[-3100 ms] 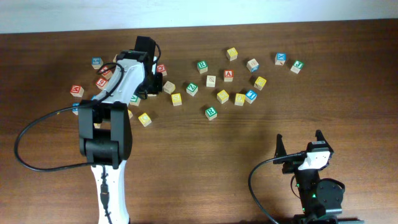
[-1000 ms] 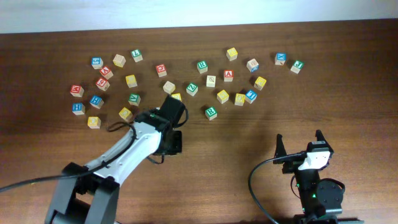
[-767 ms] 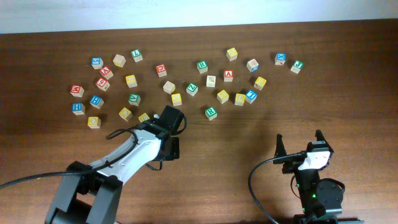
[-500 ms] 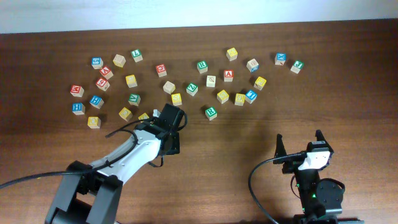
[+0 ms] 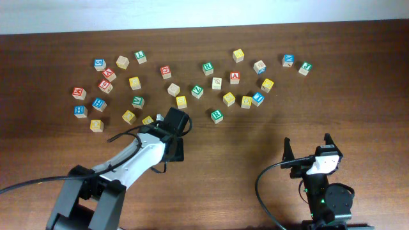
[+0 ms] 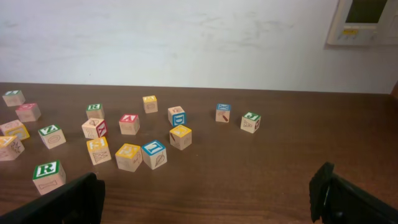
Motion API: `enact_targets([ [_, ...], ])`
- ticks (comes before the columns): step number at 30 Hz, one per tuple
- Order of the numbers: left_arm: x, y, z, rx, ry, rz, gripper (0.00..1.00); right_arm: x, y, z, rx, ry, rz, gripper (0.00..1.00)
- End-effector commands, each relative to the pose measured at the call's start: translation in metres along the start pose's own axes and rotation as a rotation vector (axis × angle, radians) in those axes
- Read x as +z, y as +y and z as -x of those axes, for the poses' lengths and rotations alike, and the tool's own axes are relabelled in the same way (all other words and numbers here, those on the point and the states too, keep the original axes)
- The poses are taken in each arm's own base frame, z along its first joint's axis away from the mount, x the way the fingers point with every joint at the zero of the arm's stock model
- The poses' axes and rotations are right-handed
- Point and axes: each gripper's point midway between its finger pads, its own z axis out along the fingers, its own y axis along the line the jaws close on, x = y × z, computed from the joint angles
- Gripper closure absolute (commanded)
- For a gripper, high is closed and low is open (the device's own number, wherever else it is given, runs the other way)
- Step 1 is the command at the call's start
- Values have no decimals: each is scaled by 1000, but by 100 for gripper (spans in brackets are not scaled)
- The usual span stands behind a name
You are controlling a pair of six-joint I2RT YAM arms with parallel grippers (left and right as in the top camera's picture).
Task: Spell out ICRA
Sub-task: 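Carry the I block toward the front and set it down, then move the left gripper back and grasp the yellow C block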
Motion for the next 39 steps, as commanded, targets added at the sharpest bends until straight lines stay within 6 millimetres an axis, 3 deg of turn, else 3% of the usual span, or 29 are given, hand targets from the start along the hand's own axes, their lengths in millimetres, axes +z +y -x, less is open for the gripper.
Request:
enact_targets([
  [1,-39,-19,28,-17,-65,-103,35,0,-4,-2,-2,4,-18,2],
  [3,-68,-27,40,-21,-91,-161,32,0,-4,-2,-2,4,-18,2],
  [6,-132,-24,64,-41,-179,-205,29,0,-4,-2,-2,4,-18,2],
  [8,-170,-15,75,-65,-236,-227,19,0,-4,-2,-2,4,-18,2],
  [10,-205,6,82,-120,-304,-242,1,0,-4,-2,-2,4,-18,2],
  [14,-227,61,88,-290,-364,-269,1,0,-4,-2,-2,4,-18,2],
  [17,-222,102,93,-434,-349,-282,1,0,-4,-2,-2,4,-18,2],
  [20,-215,117,83,-482,-304,-252,1,0,-4,-2,-2,4,-18,2],
  [26,-203,112,76,-476,-236,-250,1,0,-4,-2,-2,4,-18,2],
  [29,-184,99,72,-447,-143,-250,1,0,-4,-2,-2,4,-18,2],
  [35,-124,64,79,-294,19,-221,1,0,-4,-2,-2,4,-18,2],
  [39,-94,77,84,-362,52,-108,1,0,-4,-2,-2,4,-18,2],
])
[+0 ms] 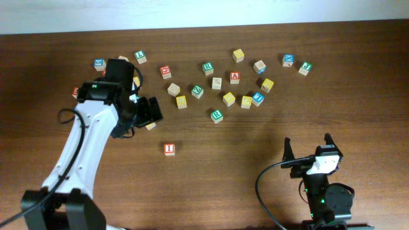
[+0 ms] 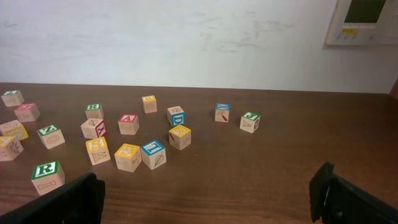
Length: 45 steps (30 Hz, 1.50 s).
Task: Spell out ICRA
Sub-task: 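Move the left gripper back and grasp the yellow C block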
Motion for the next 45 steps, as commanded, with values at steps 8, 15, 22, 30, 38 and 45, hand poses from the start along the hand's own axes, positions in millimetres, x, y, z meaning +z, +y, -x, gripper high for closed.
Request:
enact_targets([
  [8,14,20,31,-77,-108,141,1,0,-3,-2,-2,4,-15,2],
  [15,54,3,28,-228,-103,211,8,0,-3,-2,-2,4,-14,2],
  [22,93,10,28,-230,-54,269,16,0,-3,-2,-2,4,-14,2],
  [30,128,16,28,-200,37,222,30,0,-3,-2,-2,4,-14,1],
  [38,130,10,32,-138,36,189,55,0,-3,-2,-2,4,-15,2],
  [45,131,11,36,-137,17,195,62,0,-3,-2,-2,4,-15,2],
])
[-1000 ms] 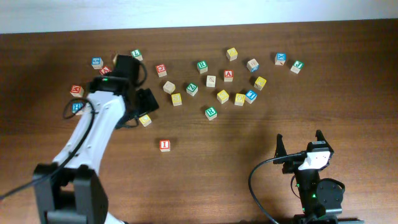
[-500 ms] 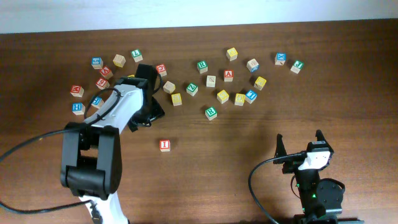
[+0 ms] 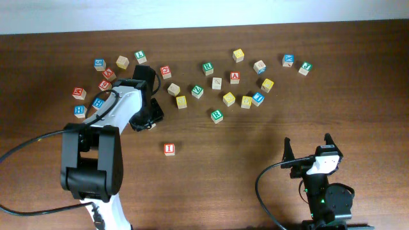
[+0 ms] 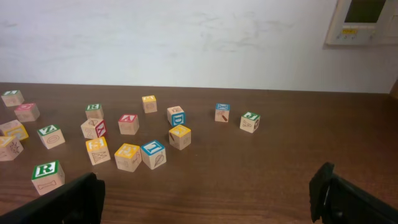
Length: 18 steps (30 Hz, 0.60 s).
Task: Spell out ICRA
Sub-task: 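Move the left gripper back and grasp the yellow C block, then place the C block to the right of the I block, release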
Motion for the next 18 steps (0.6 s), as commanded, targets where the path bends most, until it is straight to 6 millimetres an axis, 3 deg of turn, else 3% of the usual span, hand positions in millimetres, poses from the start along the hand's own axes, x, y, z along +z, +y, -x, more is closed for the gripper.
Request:
enact_targets([
  [1,3,-1,3,13,-4,6,62,0,-3,-2,-2,4,-14,2],
  [12,6,0,2,14,-1,13,60,0,-3,-2,-2,4,-15,2],
  [18,7,0,2,13,1,14,67,0,-3,-2,-2,4,-14,2],
])
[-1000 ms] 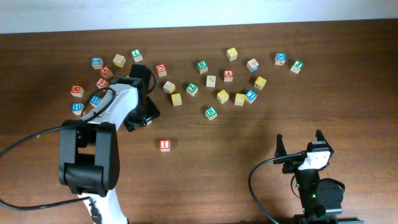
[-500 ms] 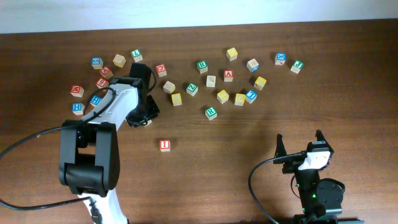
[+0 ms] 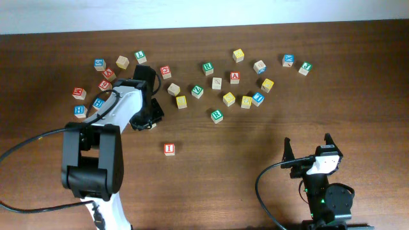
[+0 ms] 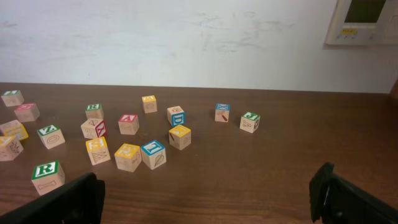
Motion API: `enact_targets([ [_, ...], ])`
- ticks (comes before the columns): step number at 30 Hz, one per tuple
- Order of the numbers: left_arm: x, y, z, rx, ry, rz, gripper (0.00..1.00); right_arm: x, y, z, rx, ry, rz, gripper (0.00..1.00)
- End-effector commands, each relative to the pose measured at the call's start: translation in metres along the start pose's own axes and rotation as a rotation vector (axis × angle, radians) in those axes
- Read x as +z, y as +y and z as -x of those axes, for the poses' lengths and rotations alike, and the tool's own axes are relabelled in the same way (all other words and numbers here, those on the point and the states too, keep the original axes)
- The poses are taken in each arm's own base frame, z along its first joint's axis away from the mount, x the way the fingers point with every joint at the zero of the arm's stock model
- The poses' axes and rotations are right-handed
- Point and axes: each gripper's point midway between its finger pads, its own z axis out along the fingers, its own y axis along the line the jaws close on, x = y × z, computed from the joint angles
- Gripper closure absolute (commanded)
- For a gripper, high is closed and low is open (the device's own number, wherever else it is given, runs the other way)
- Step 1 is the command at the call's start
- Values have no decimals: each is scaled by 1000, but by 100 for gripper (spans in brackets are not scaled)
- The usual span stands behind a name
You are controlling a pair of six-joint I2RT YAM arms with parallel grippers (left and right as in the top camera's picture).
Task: Spell out ICRA
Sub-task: 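Place the C block to the right of the I block, release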
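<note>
A red I block [image 3: 169, 149] lies alone on the bare wood in front of the scattered letter blocks. A green R block [image 3: 216, 115] [image 4: 47, 174] and a red A block [image 3: 235, 77] [image 4: 129, 123] sit in the scatter, and a red-ringed block [image 3: 165, 71] lies further left. My left gripper [image 3: 148, 117] is down among the left-hand blocks; its body hides the fingers and whatever is under them. My right gripper [image 3: 307, 150] [image 4: 208, 199] rests open and empty near the front right.
Many more letter blocks are spread across the far half of the table, among them a second green R block [image 3: 208, 66] and a blue block [image 3: 288, 60]. The left arm [image 3: 108, 121] lies across the left cluster. A wall stands behind the table.
At first my left gripper was low at the middle front, with no lone block showing. Then the red I block lay alone there and the gripper was over the left cluster. After that it stood down among the blocks there, where it stays. The right arm never moved.
</note>
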Motion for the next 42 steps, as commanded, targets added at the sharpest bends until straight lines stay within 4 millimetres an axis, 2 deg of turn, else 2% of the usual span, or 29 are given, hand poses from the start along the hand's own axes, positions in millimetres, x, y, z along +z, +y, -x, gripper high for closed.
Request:
enact_targets([
  [1,3,0,3,9,-3,11,68,0,-3,-2,-2,4,-15,2],
  [5,-4,-3,5,40,-2,-2,72,0,-3,-2,-2,4,-15,2],
  [7,-16,-4,8,54,-8,-6,73,0,-3,-2,-2,4,-15,2],
  [9,-36,-9,9,78,-22,-41,74,0,-3,-2,-2,4,-15,2],
  [12,-67,-28,1,110,-12,-184,76,0,-3,-2,-2,4,-15,2],
  [13,-87,-37,-7,121,-5,-257,81,0,-3,-2,-2,4,-15,2],
  [15,-110,-47,-24,154,3,-311,79,0,-3,-2,-2,4,-15,2],
  [16,-122,-55,-41,193,24,-336,79,0,-3,-2,-2,4,-15,2],
  [18,-127,-69,-74,273,70,-322,79,0,-3,-2,-2,4,-15,2],
  [21,-117,-84,-113,346,85,-250,78,0,-3,-2,-2,4,-15,2],
  [23,-105,-81,-127,350,43,-153,77,0,-3,-2,-2,4,-15,2],
  [25,-95,-84,-141,388,44,-143,77,0,-3,-2,-2,4,-15,2],
  [29,-66,-82,-134,397,-44,-118,77,0,-3,-2,-2,4,-15,2],
  [35,-25,-63,-145,398,-47,-87,76,0,-3,-2,-2,4,-15,2],
  [42,-21,-69,-142,395,-75,-116,73,0,-3,-2,-2,4,-15,2],
])
